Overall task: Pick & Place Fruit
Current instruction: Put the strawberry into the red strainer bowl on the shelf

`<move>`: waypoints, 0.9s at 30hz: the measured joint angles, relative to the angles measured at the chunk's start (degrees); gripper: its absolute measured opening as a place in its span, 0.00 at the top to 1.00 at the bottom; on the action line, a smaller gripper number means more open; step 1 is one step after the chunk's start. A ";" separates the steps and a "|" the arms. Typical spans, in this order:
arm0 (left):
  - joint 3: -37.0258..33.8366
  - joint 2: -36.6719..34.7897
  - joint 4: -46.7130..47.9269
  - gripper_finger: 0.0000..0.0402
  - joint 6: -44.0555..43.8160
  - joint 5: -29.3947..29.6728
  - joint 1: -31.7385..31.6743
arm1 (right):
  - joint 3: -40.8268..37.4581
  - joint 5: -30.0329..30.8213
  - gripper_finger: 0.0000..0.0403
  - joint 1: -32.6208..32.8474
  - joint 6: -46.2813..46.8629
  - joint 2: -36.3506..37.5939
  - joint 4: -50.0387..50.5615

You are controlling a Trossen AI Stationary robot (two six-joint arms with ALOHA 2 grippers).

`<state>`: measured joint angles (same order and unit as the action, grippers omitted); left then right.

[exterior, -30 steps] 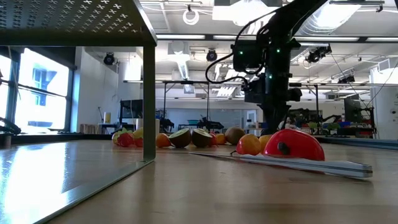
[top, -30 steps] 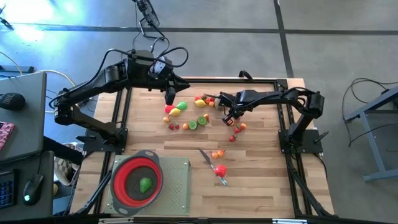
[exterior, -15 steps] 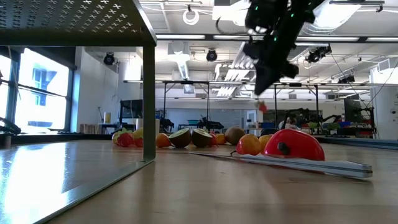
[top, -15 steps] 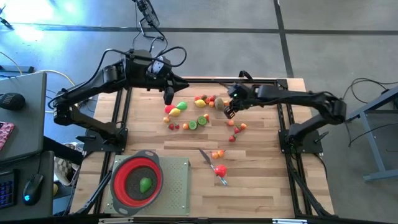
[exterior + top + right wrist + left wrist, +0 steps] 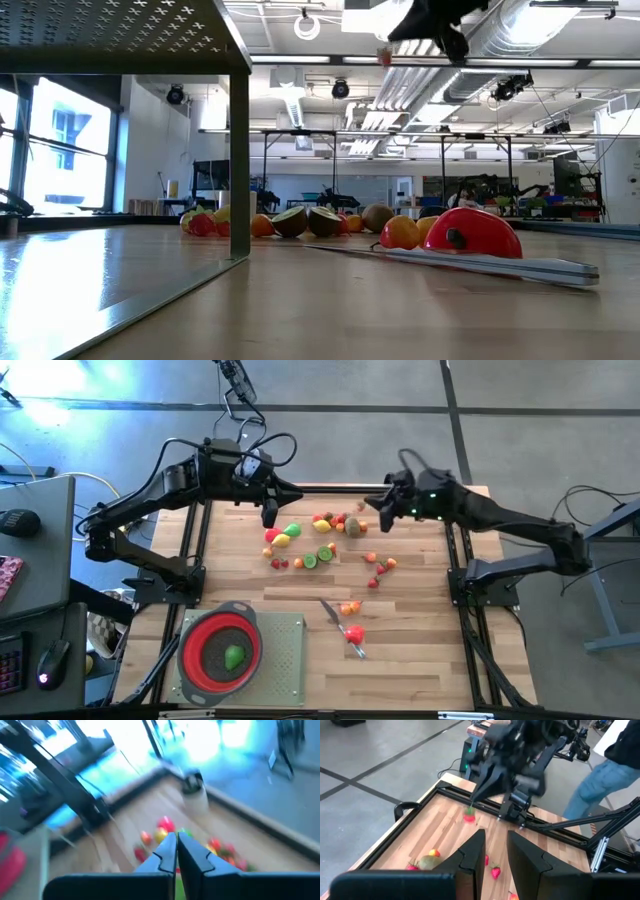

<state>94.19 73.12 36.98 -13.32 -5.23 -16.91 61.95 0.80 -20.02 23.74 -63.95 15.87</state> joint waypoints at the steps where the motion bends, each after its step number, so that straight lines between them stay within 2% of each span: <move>1: 0.00 0.00 0.00 0.81 0.00 0.00 0.00 | 0.00 -0.34 0.99 0.22 -0.33 0.61 -2.06; 11: 0.00 0.17 -0.02 0.81 0.00 -0.02 0.02 | 0.00 -6.94 0.99 2.78 -5.00 2.04 -18.69; 19: -0.02 1.53 -0.97 0.80 0.20 1.40 0.02 | 0.00 -7.23 0.99 3.90 -7.39 1.80 -20.53; 23: 0.02 3.49 -3.57 0.73 0.22 0.46 0.02 | 0.00 -7.27 0.99 3.90 -7.55 1.80 -20.71; 27: 0.00 4.91 -6.39 0.63 1.39 -1.09 0.04 | 0.00 -9.25 0.99 3.90 -7.77 1.80 -20.89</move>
<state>94.19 78.03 30.59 -11.93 -6.33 -16.86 61.95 -8.45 -16.12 15.97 -62.15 -5.02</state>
